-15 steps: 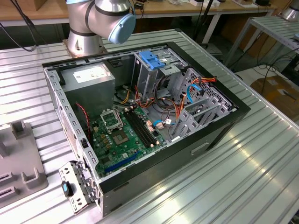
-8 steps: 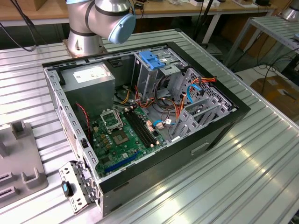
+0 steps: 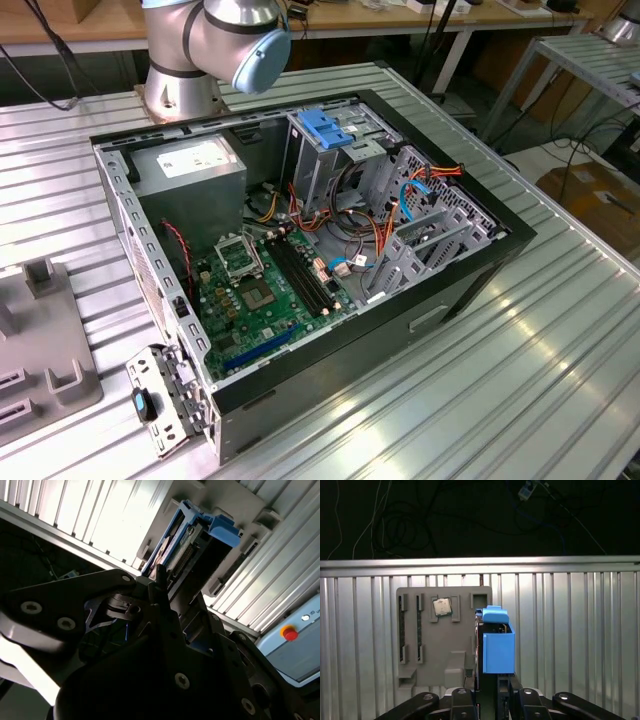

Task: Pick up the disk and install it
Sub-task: 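Pick up the disk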

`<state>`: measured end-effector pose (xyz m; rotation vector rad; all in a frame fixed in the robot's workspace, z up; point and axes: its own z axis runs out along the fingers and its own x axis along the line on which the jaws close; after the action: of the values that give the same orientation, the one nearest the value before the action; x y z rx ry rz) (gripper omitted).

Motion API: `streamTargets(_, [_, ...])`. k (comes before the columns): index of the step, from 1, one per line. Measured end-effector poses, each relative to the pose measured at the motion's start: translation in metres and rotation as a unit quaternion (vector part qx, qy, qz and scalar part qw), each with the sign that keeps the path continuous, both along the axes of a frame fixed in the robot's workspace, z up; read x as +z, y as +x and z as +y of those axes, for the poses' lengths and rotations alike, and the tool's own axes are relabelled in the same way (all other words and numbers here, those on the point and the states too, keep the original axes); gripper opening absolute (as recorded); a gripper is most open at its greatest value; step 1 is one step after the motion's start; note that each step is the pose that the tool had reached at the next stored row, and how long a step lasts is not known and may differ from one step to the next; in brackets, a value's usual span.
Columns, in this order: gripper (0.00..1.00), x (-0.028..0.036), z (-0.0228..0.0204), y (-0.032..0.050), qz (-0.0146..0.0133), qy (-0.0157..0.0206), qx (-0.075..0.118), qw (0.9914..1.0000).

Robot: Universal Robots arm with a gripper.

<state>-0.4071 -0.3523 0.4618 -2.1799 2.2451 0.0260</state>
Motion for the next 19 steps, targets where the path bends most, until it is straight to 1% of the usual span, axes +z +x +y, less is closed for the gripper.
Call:
streamTargets(10, [0.35,0.0000,0.0000,0.0016,0.0000,0.0000,0.000,1.00000])
streamTargets(15, [0.35,0.0000,0.0000,0.0058,0.0000,0.0000,0.000,1.00000])
streamTargets(19, [0.35,0.0000,-0.0001,0.0130,0.0000,0.0000,0.000,1.00000])
